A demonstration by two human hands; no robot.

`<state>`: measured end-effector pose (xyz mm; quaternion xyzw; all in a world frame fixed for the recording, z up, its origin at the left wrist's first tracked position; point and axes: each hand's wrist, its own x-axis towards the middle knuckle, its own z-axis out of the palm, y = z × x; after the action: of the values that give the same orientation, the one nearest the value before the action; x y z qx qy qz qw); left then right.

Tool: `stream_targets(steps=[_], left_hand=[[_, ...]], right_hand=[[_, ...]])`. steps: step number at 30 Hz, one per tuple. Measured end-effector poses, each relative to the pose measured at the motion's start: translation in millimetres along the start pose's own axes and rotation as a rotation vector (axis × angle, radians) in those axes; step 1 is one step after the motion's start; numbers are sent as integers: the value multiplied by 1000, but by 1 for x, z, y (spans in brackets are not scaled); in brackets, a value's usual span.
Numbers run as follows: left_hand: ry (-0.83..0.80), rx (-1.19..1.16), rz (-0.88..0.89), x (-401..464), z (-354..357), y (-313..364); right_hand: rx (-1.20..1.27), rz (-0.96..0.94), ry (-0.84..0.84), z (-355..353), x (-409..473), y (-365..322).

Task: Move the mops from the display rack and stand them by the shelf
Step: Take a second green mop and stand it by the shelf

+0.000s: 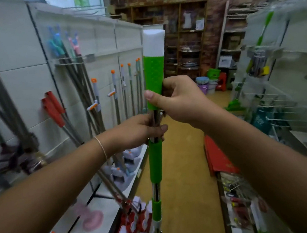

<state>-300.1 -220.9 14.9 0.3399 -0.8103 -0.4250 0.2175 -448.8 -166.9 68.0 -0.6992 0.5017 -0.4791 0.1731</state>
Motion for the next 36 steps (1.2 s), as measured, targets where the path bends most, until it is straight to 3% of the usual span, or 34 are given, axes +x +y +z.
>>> stream_targets(steps=[12, 20, 30, 36], left_hand=[[-36, -19, 81, 194, 49, 38], [-87, -48, 96, 331, 65, 27], [-270, -16, 115, 509, 30, 4], [-290, -8, 120, 595, 15, -11]], right_hand=[[-148, 16, 195, -114, 73, 108], [-217, 63, 300, -161, 144, 202], [-255, 163, 357, -204, 273, 316], [-233, 212, 352, -223, 335, 368]])
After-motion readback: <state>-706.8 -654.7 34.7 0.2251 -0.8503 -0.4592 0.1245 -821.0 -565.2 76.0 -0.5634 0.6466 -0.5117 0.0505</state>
